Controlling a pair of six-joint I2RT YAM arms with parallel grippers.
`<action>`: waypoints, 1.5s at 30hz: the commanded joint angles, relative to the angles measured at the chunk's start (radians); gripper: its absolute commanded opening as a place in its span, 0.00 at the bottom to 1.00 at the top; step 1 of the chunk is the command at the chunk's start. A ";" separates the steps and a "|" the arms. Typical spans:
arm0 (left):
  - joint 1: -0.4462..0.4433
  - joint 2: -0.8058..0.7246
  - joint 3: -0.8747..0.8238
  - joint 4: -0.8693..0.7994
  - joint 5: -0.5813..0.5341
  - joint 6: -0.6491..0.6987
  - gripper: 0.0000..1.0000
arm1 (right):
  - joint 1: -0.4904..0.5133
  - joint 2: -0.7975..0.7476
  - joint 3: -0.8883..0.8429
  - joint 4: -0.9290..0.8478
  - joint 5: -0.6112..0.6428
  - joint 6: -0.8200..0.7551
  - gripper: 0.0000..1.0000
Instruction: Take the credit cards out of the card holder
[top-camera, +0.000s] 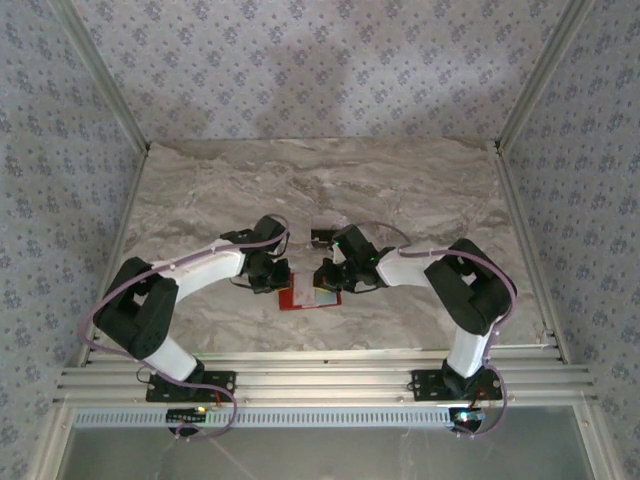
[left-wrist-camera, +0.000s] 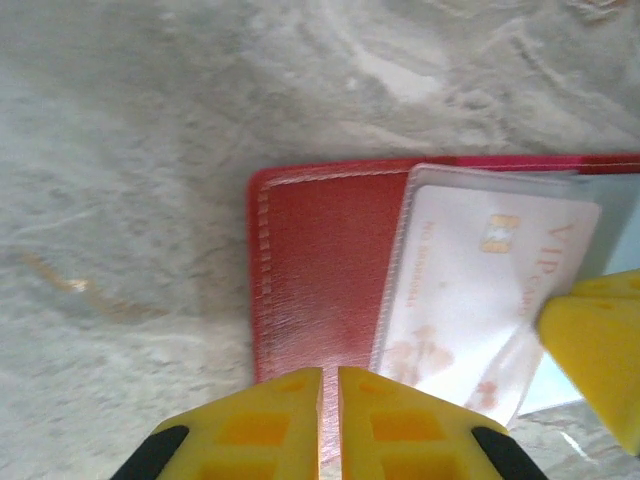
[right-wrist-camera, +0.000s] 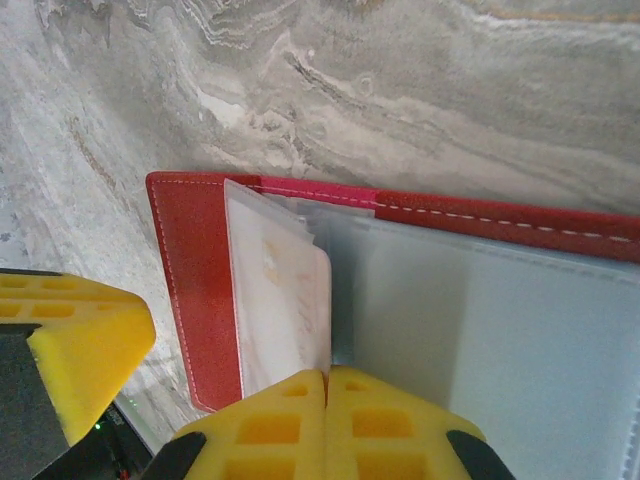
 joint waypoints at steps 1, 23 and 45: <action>-0.003 -0.022 0.004 -0.102 -0.082 0.021 0.12 | 0.003 0.017 -0.012 0.012 -0.014 0.015 0.00; -0.003 0.067 -0.032 -0.004 -0.006 0.035 0.07 | 0.026 0.101 0.032 0.092 -0.068 0.048 0.00; -0.004 0.049 -0.021 0.000 0.000 0.042 0.07 | 0.026 0.073 -0.016 0.257 -0.105 0.095 0.20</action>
